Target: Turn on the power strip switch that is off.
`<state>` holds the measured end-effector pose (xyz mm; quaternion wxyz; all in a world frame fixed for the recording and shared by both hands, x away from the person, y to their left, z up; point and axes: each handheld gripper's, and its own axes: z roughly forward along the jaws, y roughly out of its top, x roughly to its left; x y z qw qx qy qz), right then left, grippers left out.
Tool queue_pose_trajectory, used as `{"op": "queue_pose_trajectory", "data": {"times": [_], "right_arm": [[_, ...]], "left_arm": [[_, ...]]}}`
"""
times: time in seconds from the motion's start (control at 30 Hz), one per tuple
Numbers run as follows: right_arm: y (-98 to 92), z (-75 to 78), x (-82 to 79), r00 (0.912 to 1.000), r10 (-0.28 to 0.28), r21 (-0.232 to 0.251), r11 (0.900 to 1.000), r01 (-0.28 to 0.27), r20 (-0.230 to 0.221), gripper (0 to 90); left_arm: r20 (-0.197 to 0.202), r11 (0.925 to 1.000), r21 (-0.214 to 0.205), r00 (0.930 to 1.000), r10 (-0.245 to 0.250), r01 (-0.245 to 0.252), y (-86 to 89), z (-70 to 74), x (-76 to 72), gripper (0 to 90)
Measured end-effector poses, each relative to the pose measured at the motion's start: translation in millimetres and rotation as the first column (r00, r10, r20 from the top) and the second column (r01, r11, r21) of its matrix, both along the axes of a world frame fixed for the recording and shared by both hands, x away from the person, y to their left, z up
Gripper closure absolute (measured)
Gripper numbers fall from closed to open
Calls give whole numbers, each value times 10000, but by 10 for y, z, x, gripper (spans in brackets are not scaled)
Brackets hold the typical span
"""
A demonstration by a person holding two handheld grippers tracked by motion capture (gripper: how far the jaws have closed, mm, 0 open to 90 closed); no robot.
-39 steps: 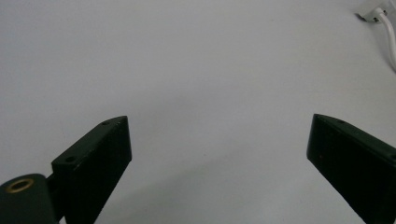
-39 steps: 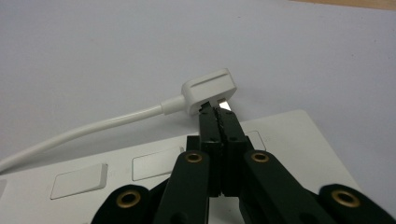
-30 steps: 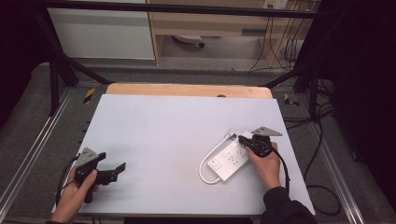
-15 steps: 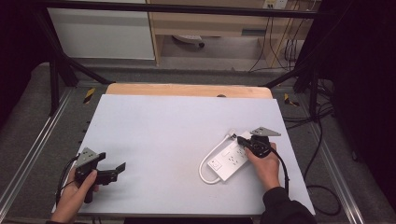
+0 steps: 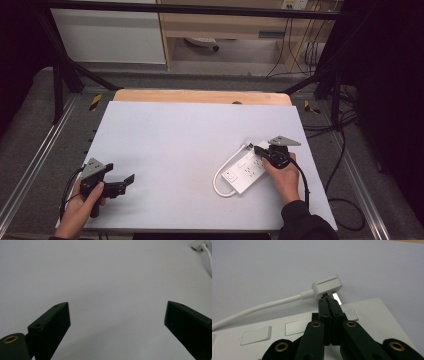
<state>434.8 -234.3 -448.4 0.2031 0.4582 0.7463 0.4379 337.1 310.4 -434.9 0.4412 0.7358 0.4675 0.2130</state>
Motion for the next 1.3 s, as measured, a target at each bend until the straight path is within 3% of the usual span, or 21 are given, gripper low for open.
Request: {"op": "queue_pose_trajectory", "data": {"times": [0.73,1.3], "right_arm": [[-49,50,-11,9996,-218,318,9993,213,160,887],[-129,136,-27,9981,-508,705,9964,482,356,757]], "left_arm": [[-2,10000,-2,10000,0,0,0,-1,-1,66],[-7,10000,-3,10000,-9,9,2,-2,-1,66]]}}
